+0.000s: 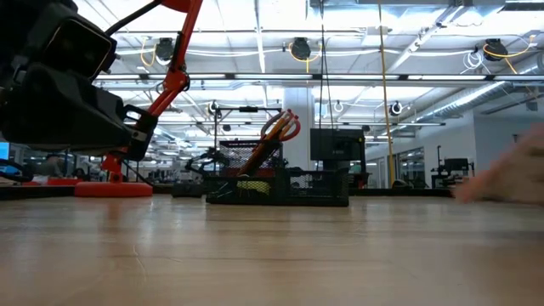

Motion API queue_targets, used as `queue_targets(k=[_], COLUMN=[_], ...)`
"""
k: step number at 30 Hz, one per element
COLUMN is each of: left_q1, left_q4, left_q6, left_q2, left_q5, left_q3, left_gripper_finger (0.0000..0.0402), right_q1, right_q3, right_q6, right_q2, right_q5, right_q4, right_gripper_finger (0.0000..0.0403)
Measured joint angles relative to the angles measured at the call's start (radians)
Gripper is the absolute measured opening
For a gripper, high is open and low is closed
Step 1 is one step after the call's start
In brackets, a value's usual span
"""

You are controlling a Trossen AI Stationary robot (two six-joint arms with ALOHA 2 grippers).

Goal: Pick and place office supplies into organizer
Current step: Put the pink sticky note into the black desk organizer

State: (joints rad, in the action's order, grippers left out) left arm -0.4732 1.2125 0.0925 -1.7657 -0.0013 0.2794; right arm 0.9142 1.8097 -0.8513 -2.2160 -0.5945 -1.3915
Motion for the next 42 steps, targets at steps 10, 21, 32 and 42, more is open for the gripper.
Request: queue_targets(k=[10,21,32,42], left_q1=[0.000,0.000,0.000,-0.003], left_q4=[-0.015,-0.018,-0.021,-0.041], left_q6=[0.008,0.014,0.015,0.016], left_q2=[0.000,0.000,0.000,0.000], left_q5=[0.000,0.000,0.000,0.000], left_q3=[0.000,0.000,0.000,0.000], left_gripper_finger=[0.0021,0.0021,0.0021,0.0021], right_q1=[-0.023,-0.081,-0.320,-0.505], right_q3=[0.105,0.188,0.188,0.188], right_q6=[0.014,0.179,0.338,0.413], right_q2=[0.002,0.003,0.003,0.003], right_q5=[-0.118,-0.299,-0.399,-0.355], right_q4=[-0.185,-0.179,-0.180,-0.160], right_gripper_finger=[0.0000,0.0000,0.0000,0.0000])
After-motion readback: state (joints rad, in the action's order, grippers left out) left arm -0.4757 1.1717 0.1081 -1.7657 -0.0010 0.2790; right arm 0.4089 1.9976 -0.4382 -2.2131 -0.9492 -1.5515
